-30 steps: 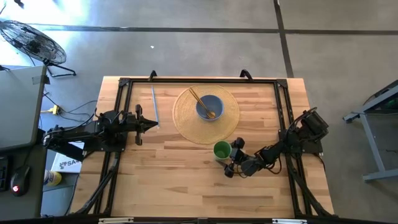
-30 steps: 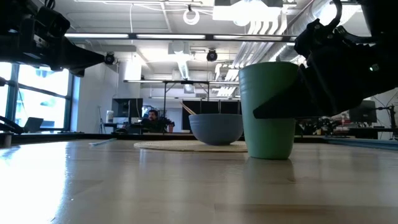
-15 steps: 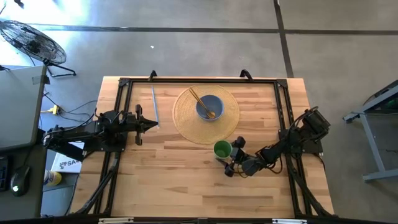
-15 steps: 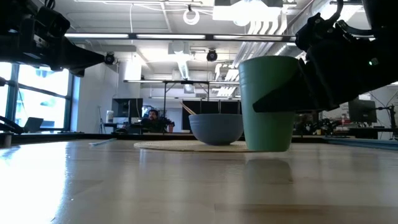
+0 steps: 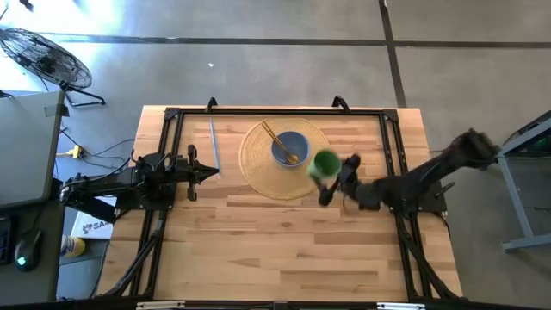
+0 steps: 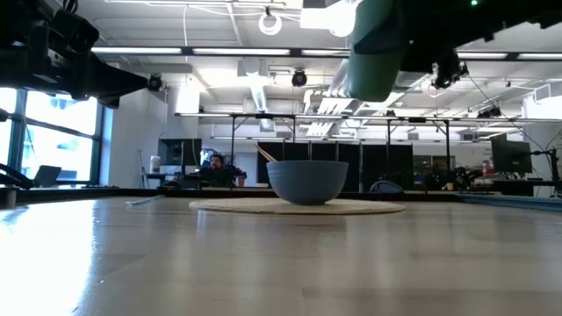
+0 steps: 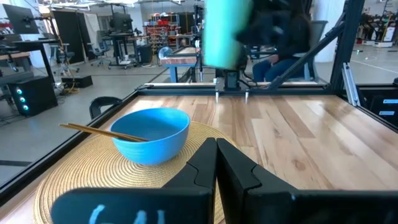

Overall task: Pick & Place Utensil
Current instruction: Put the green cup to the top right of the blue bowl on the brown mat

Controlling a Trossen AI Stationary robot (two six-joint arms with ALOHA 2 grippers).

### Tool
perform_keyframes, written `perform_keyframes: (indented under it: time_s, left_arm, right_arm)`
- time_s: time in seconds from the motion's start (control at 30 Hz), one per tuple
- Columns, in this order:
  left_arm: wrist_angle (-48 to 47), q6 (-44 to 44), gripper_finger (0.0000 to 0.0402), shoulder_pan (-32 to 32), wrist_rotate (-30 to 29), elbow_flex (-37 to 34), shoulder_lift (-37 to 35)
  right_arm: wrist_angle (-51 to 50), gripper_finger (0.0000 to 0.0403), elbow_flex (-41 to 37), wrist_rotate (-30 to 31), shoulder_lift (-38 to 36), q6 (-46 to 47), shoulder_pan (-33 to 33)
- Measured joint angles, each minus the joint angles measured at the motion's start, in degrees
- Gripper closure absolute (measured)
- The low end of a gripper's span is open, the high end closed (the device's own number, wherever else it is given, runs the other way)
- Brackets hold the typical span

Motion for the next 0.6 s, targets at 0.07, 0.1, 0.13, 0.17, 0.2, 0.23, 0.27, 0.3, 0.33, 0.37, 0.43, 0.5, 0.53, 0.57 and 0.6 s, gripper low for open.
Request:
perform_keyframes:
  time_s: [0.07,0.1,0.13,0.17,0.2,0.23,0.27,0.3,0.33,0.37,0.43,0.5,0.53,0.57,0.6]
  left_arm:
    - [0.00,0.00,0.0400,0.01,0.01,0.00,0.00]
    - [0.01,0.00,0.0400,0.00,-0.01,0.00,-0.01]
    - [0.01,0.00,0.0400,0.01,0.01,0.00,-0.01]
    - [0.00,0.00,0.0400,-0.01,0.01,0.00,-0.01]
    - [0.00,0.00,0.0400,0.00,0.01,0.00,-0.01]
    - [0.00,0.00,0.0400,0.00,0.00,0.00,0.00]
    - [0.00,0.00,0.0400,-0.01,0.01,0.00,-0.01]
    - [0.01,0.00,0.0400,0.00,-0.01,0.00,0.02]
    - [0.00,0.00,0.0400,0.02,0.01,0.00,-0.01]
    - [0.00,0.00,0.0400,0.02,0.01,0.00,0.01]
    - [0.00,0.00,0.0400,-0.01,0.01,0.00,-0.01]
    - [0.00,0.00,0.0400,0.01,0.01,0.00,0.00]
    - [0.00,0.00,0.0400,0.00,0.00,0.00,-0.01]
    - [0.00,0.00,0.0400,0.01,0.00,0.00,0.01]
    - [0.00,0.00,0.0400,0.01,-0.01,0.00,0.00]
  right_arm:
    - [-3.59,0.0043,0.00,-2.31,-4.22,-0.10,-4.77]
    - [-5.16,0.0043,0.00,-3.80,-5.75,-0.10,-7.48]
    - [-6.67,0.0043,0.01,-5.65,-6.94,-0.14,-10.41]
    - [-7.94,0.0043,0.00,-7.55,-7.70,-0.16,-13.53]
    - [-9.03,0.0043,0.00,-9.89,-8.10,-0.16,-16.67]
    - [-9.75,0.0043,0.00,-12.59,-8.15,-0.20,-20.03]
    - [-10.15,0.0043,0.01,-15.51,-7.98,-0.31,-23.32]
    - [-10.17,0.0043,0.02,-19.01,-7.48,-0.30,-26.78]
    - [-9.97,0.0043,0.01,-22.72,-6.84,-0.27,-30.27]
    - [-9.97,0.0043,0.02,-26.45,-6.09,-0.27,-33.52]
    - [-10.15,0.0043,0.01,-32.73,-4.37,-0.48,-39.83]
    - [-9.51,0.0043,0.01,-37.97,-2.64,-1.87,-45.20]
    - [-8.59,0.0043,0.00,-40.30,-1.64,-2.79,-47.53]
    - [-7.49,0.0043,0.00,-42.81,-0.54,-3.54,-49.52]
    - [-6.09,0.0043,0.00,-45.67,0.71,-4.56,-51.33]
